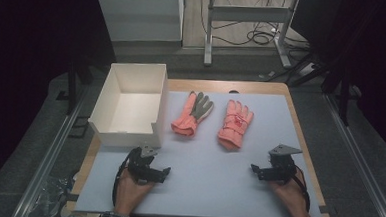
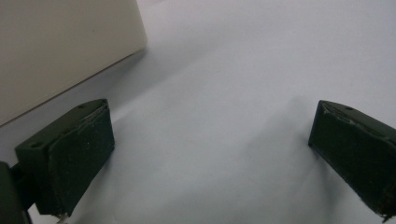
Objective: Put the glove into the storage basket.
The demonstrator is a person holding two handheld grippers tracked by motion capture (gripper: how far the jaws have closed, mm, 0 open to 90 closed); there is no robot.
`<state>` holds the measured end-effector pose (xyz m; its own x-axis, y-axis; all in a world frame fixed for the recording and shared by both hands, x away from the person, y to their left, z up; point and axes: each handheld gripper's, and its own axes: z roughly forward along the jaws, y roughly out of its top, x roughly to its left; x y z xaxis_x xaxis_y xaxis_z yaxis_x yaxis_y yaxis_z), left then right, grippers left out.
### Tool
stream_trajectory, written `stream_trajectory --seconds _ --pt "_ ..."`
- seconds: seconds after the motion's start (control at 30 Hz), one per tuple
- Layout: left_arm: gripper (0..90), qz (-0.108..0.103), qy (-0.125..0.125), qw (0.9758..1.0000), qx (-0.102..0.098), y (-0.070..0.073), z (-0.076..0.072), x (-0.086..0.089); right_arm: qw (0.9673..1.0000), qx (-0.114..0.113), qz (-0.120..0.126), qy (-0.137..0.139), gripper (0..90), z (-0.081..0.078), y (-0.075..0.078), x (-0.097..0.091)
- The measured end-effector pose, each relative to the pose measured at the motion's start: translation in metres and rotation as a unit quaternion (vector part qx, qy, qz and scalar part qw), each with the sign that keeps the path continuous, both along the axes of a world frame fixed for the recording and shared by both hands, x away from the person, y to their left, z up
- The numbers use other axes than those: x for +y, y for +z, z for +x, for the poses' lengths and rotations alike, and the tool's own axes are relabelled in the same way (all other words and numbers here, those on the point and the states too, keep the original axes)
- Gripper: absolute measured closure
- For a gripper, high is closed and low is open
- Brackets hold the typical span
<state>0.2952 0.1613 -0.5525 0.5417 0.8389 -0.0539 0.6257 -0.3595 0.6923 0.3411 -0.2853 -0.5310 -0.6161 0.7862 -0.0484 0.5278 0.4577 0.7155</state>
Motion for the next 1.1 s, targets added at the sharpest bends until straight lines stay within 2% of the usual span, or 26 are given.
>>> stream_trajectory --seconds 0.43,0.63,0.73,0.83,1.0,1.1 --pt "0.1 0.0 0.0 1.0 0.0 0.0 0.0 0.0 1.0 0.001 -0.001 0.0 10.9 0.0 0.001 0.0" --pt "0.1 0.001 0.0 1.0 0.0 0.0 0.0 0.0 1.0 0.0 0.006 0.006 15.6 -0.001 0.002 0.001" --pt "0.2 0.001 0.0 1.0 0.0 0.0 0.0 0.0 0.9998 0.007 0.016 0.013 18.3 0.0 0.005 0.002" --pt "0.2 0.001 0.0 1.0 0.0 0.0 0.0 0.0 0.9998 0.003 0.018 0.013 20.0 0.002 0.01 0.004" --pt "0.2 0.001 0.0 1.0 0.0 0.0 0.0 0.0 0.9991 -0.004 0.038 0.017 22.0 0.009 0.02 0.009" --pt "0.2 0.001 0.0 1.0 0.0 0.0 0.0 0.0 0.9991 -0.009 0.037 0.02 22.8 0.014 0.026 0.013"
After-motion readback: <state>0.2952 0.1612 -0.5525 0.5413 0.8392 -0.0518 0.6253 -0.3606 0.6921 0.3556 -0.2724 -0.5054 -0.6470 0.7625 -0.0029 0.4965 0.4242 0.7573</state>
